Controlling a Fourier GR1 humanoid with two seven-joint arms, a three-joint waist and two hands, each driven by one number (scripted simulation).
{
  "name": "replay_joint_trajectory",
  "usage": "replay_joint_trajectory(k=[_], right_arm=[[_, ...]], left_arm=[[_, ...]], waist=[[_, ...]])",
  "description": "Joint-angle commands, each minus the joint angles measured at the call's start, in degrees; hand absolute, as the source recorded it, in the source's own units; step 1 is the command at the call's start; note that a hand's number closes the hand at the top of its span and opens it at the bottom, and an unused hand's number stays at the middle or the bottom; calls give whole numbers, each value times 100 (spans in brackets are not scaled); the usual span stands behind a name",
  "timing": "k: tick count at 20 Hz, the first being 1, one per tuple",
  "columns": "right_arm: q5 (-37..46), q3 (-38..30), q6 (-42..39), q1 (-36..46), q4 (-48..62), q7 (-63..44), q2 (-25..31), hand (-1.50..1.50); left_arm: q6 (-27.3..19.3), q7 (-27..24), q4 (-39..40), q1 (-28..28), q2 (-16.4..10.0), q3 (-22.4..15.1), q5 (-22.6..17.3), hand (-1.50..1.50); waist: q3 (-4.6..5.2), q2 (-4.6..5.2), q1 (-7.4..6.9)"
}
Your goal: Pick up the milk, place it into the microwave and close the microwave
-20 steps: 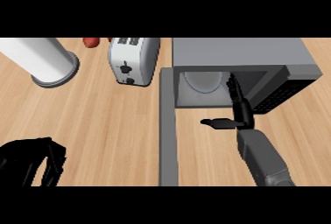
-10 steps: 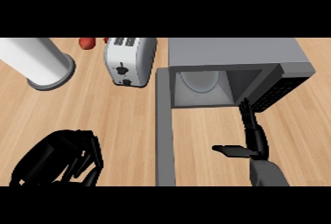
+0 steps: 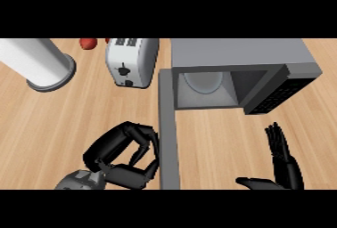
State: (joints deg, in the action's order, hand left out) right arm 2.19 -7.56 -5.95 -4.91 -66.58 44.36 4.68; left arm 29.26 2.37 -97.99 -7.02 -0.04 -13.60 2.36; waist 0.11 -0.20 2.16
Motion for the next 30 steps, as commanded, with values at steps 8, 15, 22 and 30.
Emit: replay_joint_trajectory(k=[8, 15, 22, 30], right_arm=[[-361, 143, -818, -1304, -2106, -312, 548, -150], [-993, 182, -1366, -1884, -3429, -712, 682, -150], [-1124, 384, -1409, -2178, -4422, -1292, 705, -150], [-1508, 436, -1743, -1941, -4792, -1726, 994, -150]], left_arm=[[-2322, -1940, 3107, -1099, 3, -1696, 1006, 150], [-4164, -2916, 4038, -1392, 2, -3077, -286, 150], [-4488, -2852, 4719, -2114, 2, -3856, -1596, 150], [-5130, -2935, 4251, -2780, 2, -4107, -2807, 150]], waist=[[0, 49, 35], [9, 67, 187], [17, 113, 404], [21, 178, 671]])
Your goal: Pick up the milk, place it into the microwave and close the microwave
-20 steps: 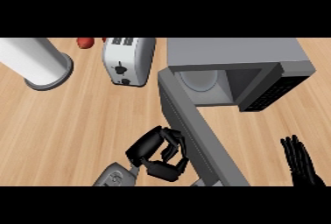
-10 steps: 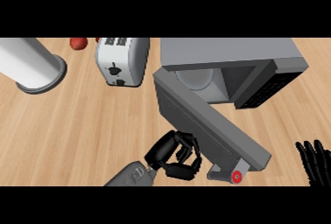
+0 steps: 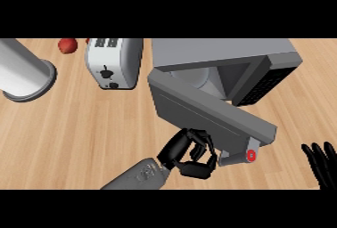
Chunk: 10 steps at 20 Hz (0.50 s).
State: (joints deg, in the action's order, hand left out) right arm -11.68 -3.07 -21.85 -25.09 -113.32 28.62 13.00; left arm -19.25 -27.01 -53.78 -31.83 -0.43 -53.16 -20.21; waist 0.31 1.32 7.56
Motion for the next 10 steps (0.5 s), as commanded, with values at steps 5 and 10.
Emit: replay_joint_trajectory(k=[5, 10], right_arm=[[-259, -81, -151, 229, -491, -476, 333, -150], [-371, -324, -160, 416, -491, -549, 512, -150]], left_arm=[[-1107, -249, -227, -428, 41, -67, -1010, 150], [-1647, -187, -55, -882, 42, 80, -1522, 150]], waist=[[13, 45, 281], [0, 91, 404]])
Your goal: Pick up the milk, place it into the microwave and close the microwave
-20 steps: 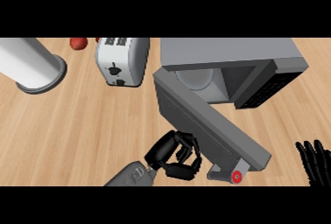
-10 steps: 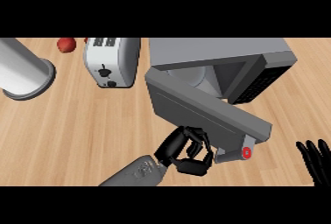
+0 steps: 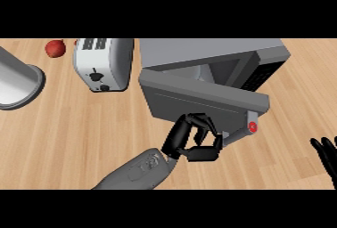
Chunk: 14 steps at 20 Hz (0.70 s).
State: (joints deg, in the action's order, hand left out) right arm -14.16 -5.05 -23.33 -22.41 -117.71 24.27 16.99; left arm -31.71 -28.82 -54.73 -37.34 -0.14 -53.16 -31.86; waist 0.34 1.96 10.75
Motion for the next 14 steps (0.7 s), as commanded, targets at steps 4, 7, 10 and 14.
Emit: replay_joint_trajectory(k=[4, 7, 10, 14], right_arm=[[-279, -311, -64, 294, -155, -217, 305, -150], [-82, -611, 39, 584, -225, -217, 545, -150], [694, -1317, 334, 898, -386, -37, 1049, 150], [869, -1326, 397, 1042, -356, -1, 1119, 150]], left_arm=[[-607, 99, 226, -639, 14, 183, -733, -150], [-805, 276, 409, -854, 14, 168, -974, -150], [-1031, 248, 491, -929, 14, 305, -1139, -150], [-1165, 70, 478, -1193, 14, 613, -1528, -150]], waist=[[-2, 85, 289], [-5, 104, 342], [9, 88, 419], [6, 191, 531]])
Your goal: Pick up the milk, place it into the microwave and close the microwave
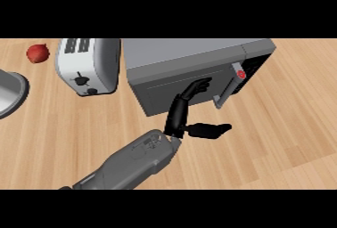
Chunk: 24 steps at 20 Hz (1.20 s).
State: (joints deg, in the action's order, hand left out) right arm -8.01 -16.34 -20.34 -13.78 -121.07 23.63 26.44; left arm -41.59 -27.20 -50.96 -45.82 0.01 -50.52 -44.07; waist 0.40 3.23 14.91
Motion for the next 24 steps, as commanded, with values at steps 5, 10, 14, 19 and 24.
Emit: replay_joint_trajectory(k=[5, 10, 14, 19, 24], right_arm=[[311, -276, 225, 533, 28, -96, 311, 150], [357, -330, 190, 689, 180, -102, 454, 150], [346, -326, 206, 880, 276, -135, 510, 150], [287, -341, 223, 1086, 348, -214, 570, 150], [-893, 228, -9, 1041, 748, -354, -213, -150]], left_arm=[[-301, -226, 176, -343, -1, 301, -612, -150], [-294, -389, 298, -510, -1, 274, -797, -150], [-346, -509, 281, -473, -1, 156, -982, -150], [-243, -670, 453, -561, -1, 177, -1137, -150], [-254, -818, 369, -501, -1, 63, -1248, -150]], waist=[[-3, 113, -20], [-16, 160, 33], [-18, 183, 63], [-16, 199, 38], [-68, 236, -41]])
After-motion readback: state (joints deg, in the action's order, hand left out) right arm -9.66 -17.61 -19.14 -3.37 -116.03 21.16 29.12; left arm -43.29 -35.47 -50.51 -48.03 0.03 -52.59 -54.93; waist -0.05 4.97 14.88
